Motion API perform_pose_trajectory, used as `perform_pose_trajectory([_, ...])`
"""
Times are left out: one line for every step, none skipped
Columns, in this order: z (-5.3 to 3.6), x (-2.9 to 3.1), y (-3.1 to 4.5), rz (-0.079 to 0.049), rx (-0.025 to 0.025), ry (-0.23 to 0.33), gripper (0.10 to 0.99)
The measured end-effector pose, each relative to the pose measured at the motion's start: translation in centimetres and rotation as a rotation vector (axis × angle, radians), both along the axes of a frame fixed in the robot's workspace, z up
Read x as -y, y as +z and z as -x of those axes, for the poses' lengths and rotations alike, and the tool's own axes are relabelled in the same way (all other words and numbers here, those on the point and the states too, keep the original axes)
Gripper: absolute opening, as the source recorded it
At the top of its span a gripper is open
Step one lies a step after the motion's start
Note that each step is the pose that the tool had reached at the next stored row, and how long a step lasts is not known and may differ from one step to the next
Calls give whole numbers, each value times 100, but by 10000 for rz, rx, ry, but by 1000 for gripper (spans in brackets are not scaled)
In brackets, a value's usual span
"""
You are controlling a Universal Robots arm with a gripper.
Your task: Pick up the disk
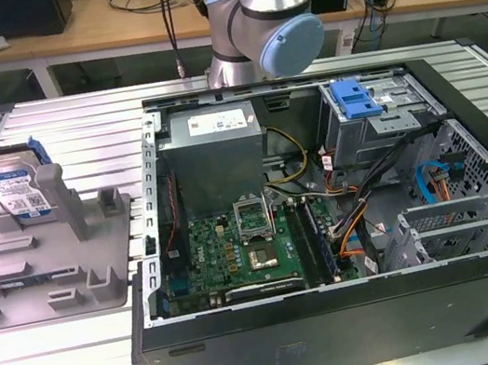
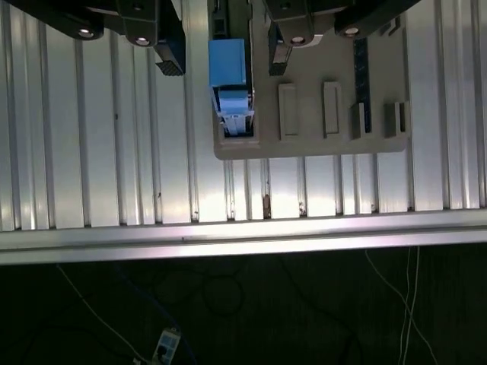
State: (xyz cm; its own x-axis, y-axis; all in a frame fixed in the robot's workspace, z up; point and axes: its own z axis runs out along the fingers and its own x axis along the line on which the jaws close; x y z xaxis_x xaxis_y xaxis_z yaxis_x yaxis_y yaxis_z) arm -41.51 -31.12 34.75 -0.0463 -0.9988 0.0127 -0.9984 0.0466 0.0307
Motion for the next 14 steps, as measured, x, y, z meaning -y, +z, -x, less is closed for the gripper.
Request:
perform_pose_trajectory([1, 0, -3, 2, 0, 3, 557])
perform_pose_trajectory([1, 1, -11, 9, 1, 12, 557])
perform_pose_trajectory([2, 2, -18, 13, 1, 18, 557])
perform_pose_trajectory([2, 4, -24, 19, 1, 26, 557])
perform_pose_trajectory([2, 8, -38, 32, 1, 44, 557])
perform_pose_trajectory([2, 11, -54, 62, 1, 70, 557])
perform_pose_trajectory([1, 12, -64, 96, 1, 91, 557])
perform_pose_trajectory([0, 11, -72, 128, -1, 112, 557])
perform_pose_trajectory([-3, 11, -92, 196, 0, 172, 557])
perform_pose_trajectory([-11, 10, -111, 239, 2, 242, 557])
perform_pose_trajectory([-16, 9, -122, 256, 3, 304, 557])
perform_pose_trajectory([-16, 2, -125, 300, 2, 326, 557])
perform_pose_trajectory([-17, -9, -129, 357, 11, 328, 557])
perform_pose_trajectory([-16, -13, -133, 377, 23, 327, 557])
